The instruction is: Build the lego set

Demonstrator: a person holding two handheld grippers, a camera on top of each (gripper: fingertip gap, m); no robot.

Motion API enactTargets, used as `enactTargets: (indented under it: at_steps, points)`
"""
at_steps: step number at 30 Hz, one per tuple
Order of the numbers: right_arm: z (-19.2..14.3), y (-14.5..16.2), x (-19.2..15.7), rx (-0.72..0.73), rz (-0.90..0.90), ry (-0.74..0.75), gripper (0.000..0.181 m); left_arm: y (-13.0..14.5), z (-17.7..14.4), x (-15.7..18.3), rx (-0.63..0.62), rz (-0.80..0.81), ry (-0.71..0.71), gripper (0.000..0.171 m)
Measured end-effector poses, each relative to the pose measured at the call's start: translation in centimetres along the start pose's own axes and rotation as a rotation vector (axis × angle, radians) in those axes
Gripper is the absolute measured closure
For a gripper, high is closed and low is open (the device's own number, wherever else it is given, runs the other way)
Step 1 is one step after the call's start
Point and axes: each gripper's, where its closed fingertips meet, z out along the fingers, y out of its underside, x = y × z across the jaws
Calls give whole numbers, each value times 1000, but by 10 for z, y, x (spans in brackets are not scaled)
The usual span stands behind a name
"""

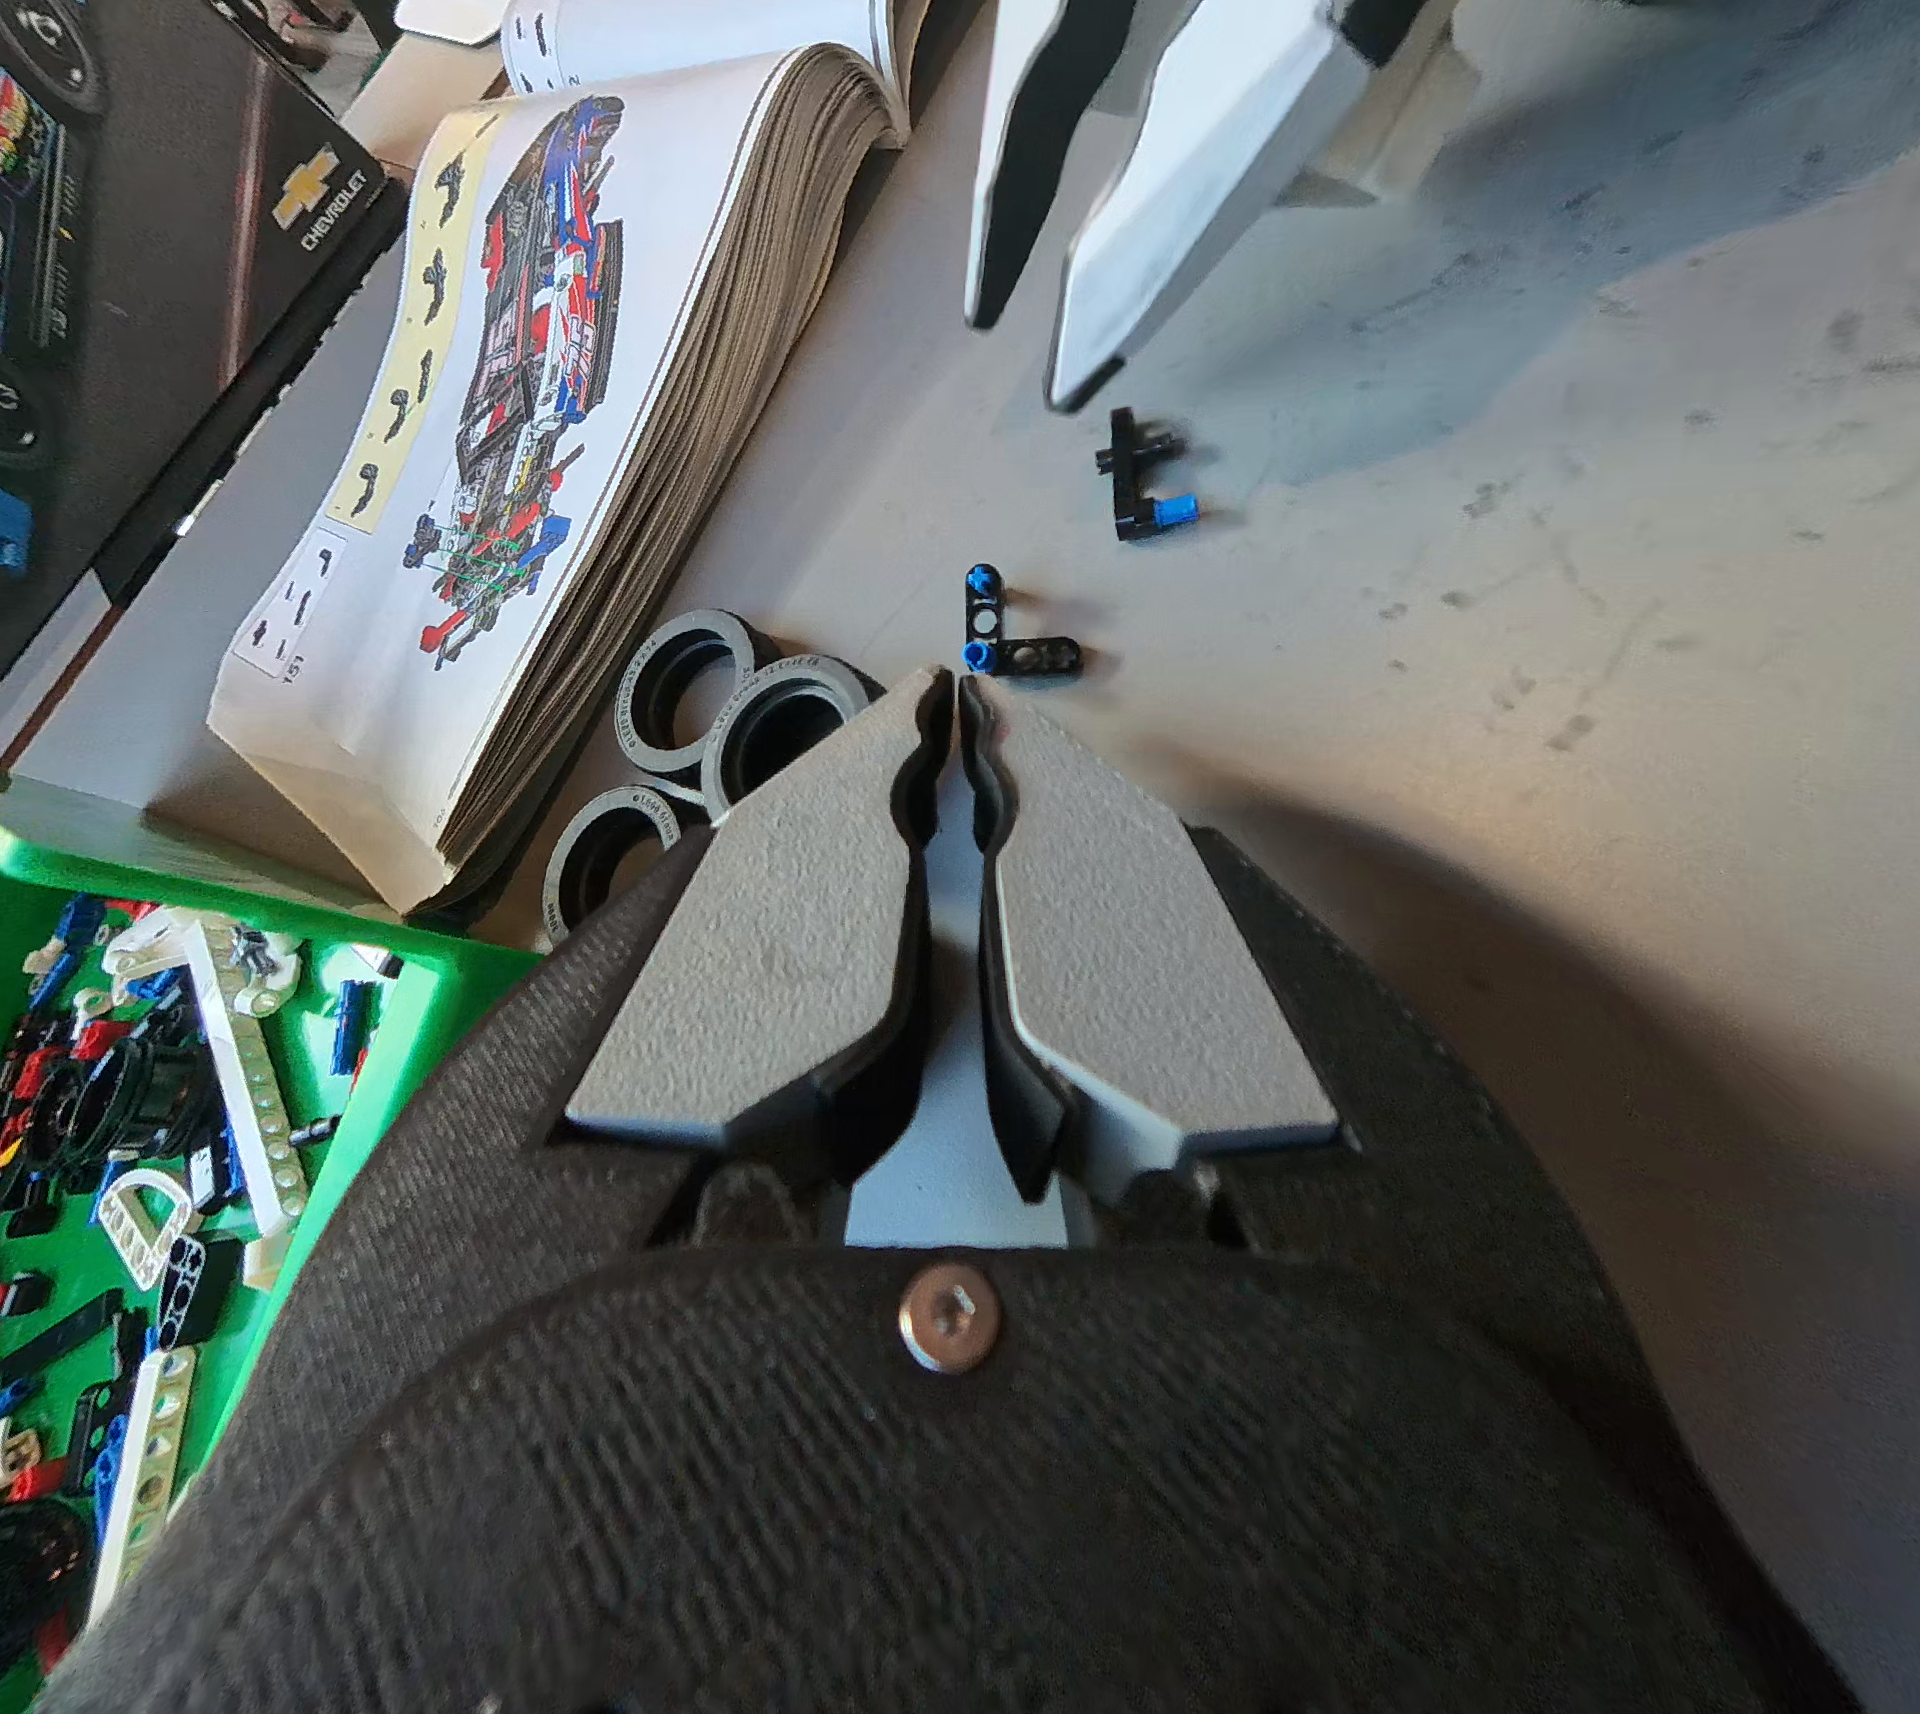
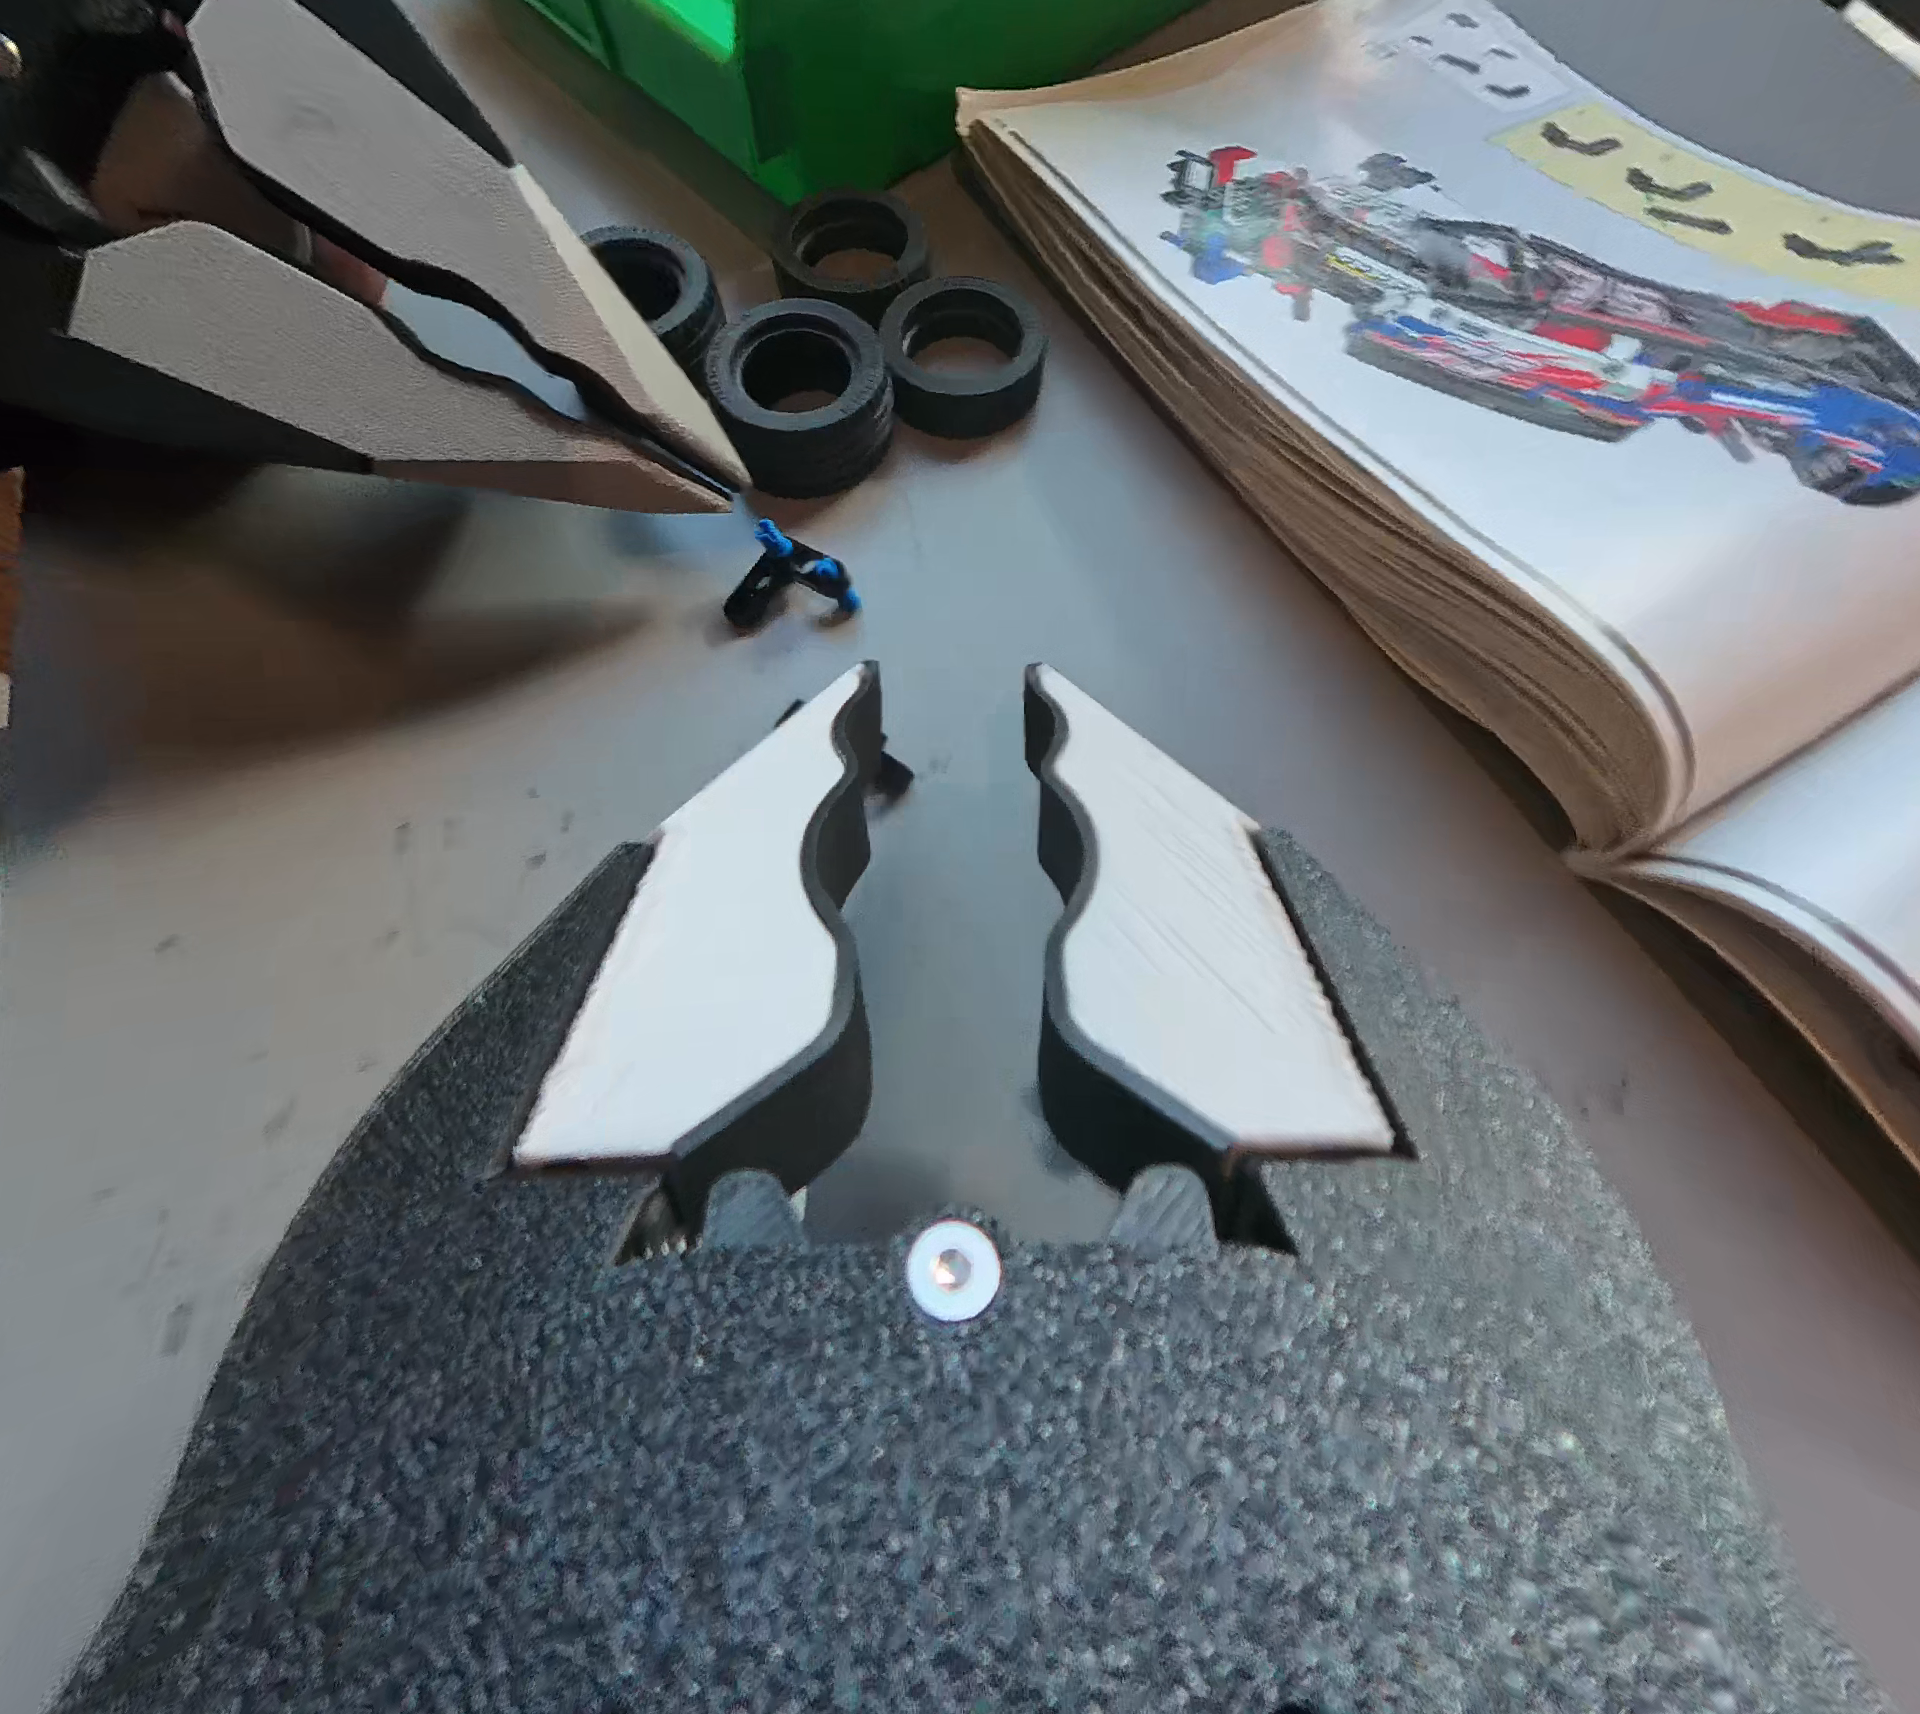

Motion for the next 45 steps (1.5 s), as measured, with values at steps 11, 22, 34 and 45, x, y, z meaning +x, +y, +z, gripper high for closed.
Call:
enactTargets:
  at_steps: [11, 22, 34, 45]
  points:
    - [32, -12, -27, -79, -228, -23, 169, 1, 1, 1, -10, 4, 2, 171]
    - [23, -8, -18, -46, -197, -6, 178, 0, -1, 0, 6, -32, 24, 170]
    - [19, -2, -15, -62, -201, 9, 177, 2, 2, 1, -18, -7, 11, 171]
    - [22, -6, -13, -48, -168, 17, 174, 3, 2, 1, -23, -1, 7, 171]
